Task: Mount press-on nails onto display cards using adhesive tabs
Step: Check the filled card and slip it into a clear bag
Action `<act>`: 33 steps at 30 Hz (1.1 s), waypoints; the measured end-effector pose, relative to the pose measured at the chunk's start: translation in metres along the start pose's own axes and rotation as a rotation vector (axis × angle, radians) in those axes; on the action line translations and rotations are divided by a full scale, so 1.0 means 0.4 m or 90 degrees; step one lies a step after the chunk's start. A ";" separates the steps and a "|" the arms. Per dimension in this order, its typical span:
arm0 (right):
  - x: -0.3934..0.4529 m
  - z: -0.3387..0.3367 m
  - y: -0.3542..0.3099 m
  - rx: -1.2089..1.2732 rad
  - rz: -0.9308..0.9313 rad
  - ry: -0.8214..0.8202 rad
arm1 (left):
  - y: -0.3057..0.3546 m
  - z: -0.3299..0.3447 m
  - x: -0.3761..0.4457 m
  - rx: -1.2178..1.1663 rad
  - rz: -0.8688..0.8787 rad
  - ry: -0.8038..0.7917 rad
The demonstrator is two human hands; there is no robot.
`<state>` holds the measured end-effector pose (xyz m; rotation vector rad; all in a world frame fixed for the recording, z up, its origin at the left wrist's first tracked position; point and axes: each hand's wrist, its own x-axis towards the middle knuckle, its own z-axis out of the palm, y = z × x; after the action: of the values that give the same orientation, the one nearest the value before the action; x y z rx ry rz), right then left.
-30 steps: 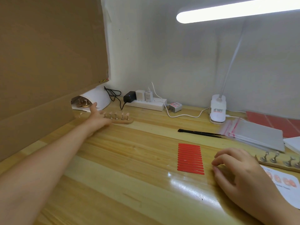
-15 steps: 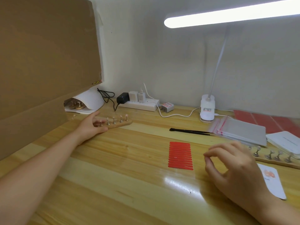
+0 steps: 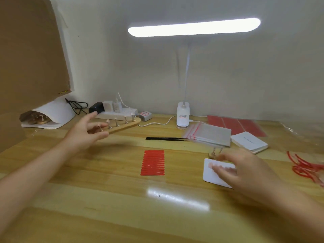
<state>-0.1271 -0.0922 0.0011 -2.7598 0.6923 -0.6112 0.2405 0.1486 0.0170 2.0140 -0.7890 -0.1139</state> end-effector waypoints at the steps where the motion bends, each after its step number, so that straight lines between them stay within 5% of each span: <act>1: -0.016 0.003 0.013 -0.013 0.004 -0.016 | 0.035 0.028 -0.009 -0.012 0.018 -0.024; 5: -0.061 0.014 0.043 -0.037 -0.023 -0.090 | 0.159 0.158 -0.042 -0.040 0.070 -0.110; 14: -0.082 0.015 0.064 0.037 -0.041 -0.031 | 0.229 0.391 -0.061 -0.002 0.042 -0.181; 33: -0.083 0.022 0.063 0.087 -0.004 -0.017 | 0.175 0.416 -0.071 0.123 0.142 -0.213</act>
<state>-0.1597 -0.0966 -0.0260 -2.6398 0.6121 -0.5988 0.1211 0.0170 -0.0260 2.0989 -1.2733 -0.2586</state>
